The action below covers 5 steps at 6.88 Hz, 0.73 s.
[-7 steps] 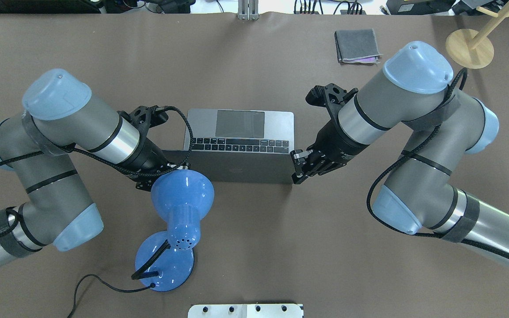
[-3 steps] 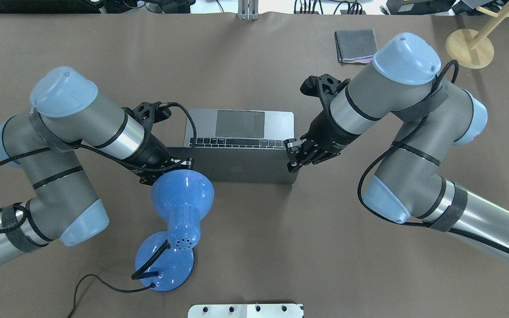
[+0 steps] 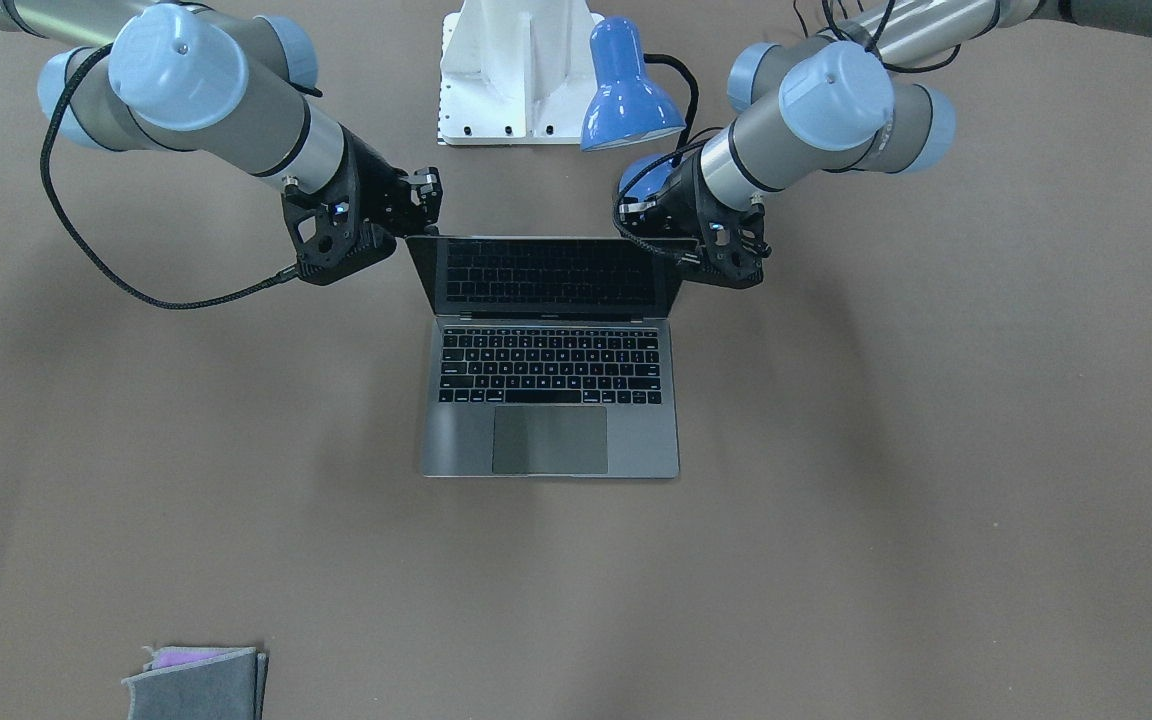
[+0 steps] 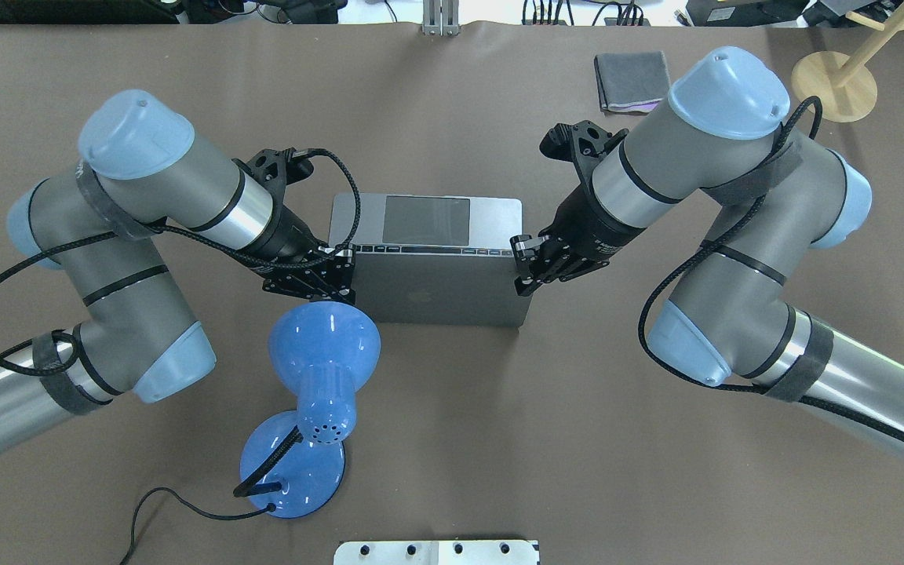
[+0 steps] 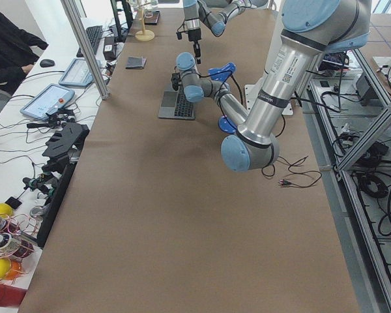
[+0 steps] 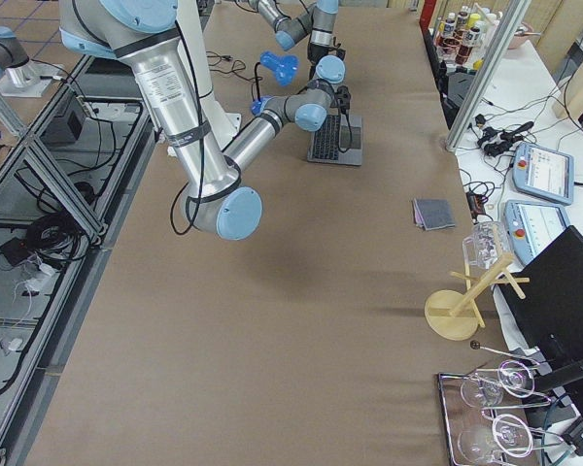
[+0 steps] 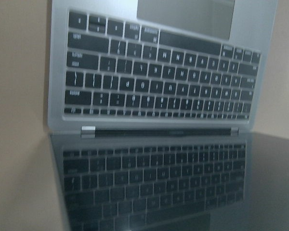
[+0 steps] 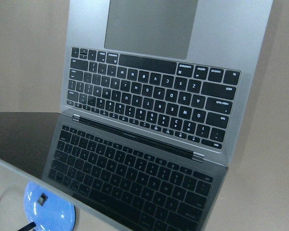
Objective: Close laptop
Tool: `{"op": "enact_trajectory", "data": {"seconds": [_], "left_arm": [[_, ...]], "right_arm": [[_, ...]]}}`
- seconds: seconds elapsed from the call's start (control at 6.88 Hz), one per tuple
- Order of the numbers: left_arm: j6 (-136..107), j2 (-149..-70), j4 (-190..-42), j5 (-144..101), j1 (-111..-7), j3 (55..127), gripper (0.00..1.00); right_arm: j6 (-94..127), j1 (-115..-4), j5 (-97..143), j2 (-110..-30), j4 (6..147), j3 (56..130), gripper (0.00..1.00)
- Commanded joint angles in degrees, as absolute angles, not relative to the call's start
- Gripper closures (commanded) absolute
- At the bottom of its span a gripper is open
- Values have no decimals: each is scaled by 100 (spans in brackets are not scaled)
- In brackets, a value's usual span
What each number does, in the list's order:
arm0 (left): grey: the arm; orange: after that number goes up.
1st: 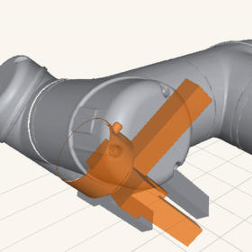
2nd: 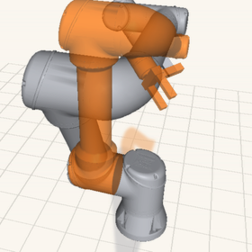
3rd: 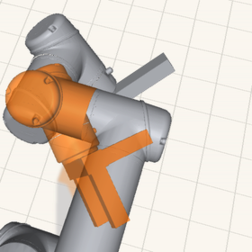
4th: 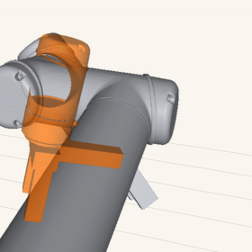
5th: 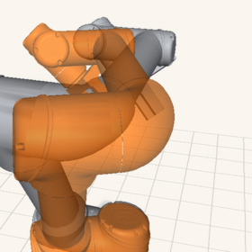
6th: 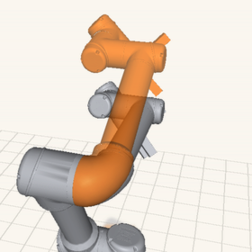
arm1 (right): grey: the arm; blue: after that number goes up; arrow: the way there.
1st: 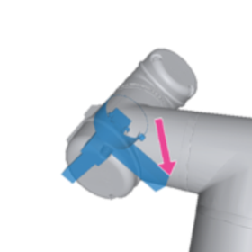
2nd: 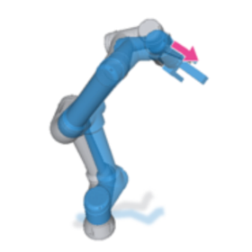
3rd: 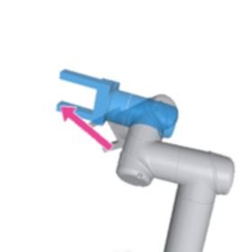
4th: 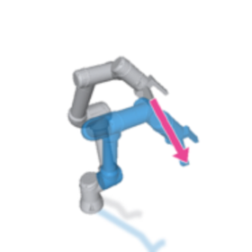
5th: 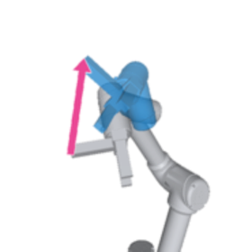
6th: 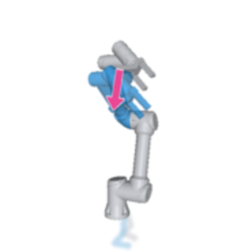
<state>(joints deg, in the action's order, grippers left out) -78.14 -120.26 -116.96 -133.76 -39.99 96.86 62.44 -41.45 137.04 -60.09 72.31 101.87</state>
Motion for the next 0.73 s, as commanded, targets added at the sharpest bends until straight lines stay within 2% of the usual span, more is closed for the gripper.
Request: {"op": "enact_trajectory", "data": {"seconds": [0.0, 0.44, 0.58], "left_arm": [[-7639, -12120, -11698, -13368, -4218, 9458, 100], [-7444, -12216, -11698, -13368, -4315, 9185, 100], [-7444, -12313, -11707, -13368, -4342, 9037, 100]], "right_arm": [[6197, -4227, 13702, -5671, 7225, 9733, 100], [6170, -4464, 13693, -5292, 7129, 9125, 100], [6179, -4543, 13693, -5282, 6571, 8732, 100]]}}
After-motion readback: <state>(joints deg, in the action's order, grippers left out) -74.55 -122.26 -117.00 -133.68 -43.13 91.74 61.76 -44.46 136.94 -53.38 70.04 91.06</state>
